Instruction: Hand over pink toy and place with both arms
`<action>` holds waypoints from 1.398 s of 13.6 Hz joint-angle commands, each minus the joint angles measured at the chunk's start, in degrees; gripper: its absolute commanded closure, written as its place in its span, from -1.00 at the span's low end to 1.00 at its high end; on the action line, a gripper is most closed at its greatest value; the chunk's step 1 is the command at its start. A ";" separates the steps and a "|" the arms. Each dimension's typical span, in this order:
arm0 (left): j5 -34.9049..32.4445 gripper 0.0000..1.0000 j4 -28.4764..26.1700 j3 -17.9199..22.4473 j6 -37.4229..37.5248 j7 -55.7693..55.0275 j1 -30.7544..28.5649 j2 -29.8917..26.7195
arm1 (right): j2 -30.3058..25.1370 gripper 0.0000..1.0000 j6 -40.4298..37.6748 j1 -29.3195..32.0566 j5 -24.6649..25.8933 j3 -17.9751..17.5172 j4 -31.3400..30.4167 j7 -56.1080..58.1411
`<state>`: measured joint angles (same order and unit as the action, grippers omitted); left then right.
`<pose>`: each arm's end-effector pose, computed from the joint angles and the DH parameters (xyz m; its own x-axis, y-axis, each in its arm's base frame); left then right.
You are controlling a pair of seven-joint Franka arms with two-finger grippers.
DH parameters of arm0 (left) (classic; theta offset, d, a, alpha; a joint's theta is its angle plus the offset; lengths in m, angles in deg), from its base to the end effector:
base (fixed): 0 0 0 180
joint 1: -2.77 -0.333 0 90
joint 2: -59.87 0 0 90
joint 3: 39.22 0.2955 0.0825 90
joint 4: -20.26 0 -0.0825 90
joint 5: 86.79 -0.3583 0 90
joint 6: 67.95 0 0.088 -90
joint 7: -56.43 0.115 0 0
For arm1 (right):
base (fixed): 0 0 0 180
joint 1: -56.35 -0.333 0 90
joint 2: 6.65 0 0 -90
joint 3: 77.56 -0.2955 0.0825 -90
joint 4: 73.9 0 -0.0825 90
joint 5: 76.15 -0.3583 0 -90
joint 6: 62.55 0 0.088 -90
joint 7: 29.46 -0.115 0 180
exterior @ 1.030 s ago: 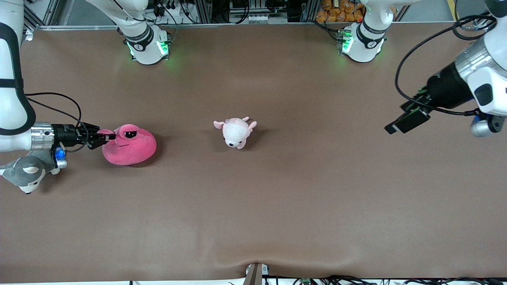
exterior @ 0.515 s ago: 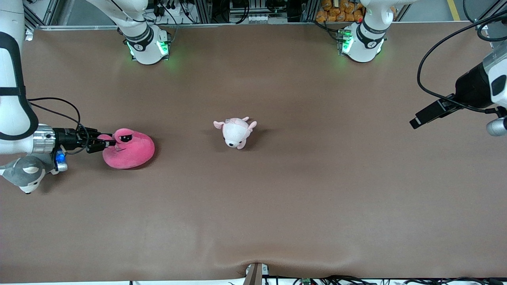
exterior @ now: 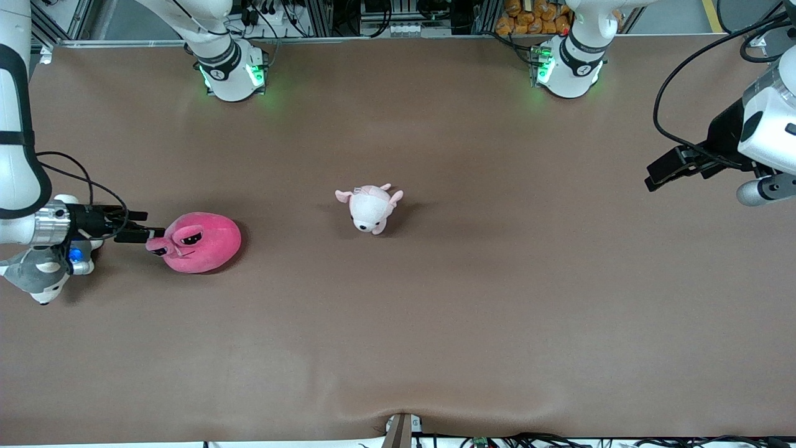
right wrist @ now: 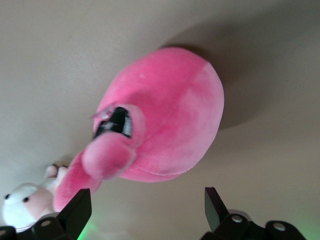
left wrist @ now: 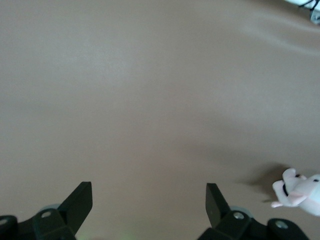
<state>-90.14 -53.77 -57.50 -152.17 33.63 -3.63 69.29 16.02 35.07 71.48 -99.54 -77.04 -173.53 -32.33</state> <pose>0.5563 -0.0921 0.6241 0.9795 0.2003 0.0223 0.2003 -0.9797 0.0022 0.5632 -0.1152 0.3179 0.8313 -0.3362 -0.4427 -0.4938 -0.8122 -0.3106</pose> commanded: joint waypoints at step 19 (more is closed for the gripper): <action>-0.15 -1.00 -14.66 13.62 -1.21 11.64 6.31 -12.41 | -23.98 -1.00 -1.01 -9.59 20.66 0.10 -0.15 6.91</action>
<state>-90.08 -68.09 -44.52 -152.55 44.48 2.63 57.72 -7.51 38.03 61.52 -80.25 -76.84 -176.72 -25.68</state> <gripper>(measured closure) 0.000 0.000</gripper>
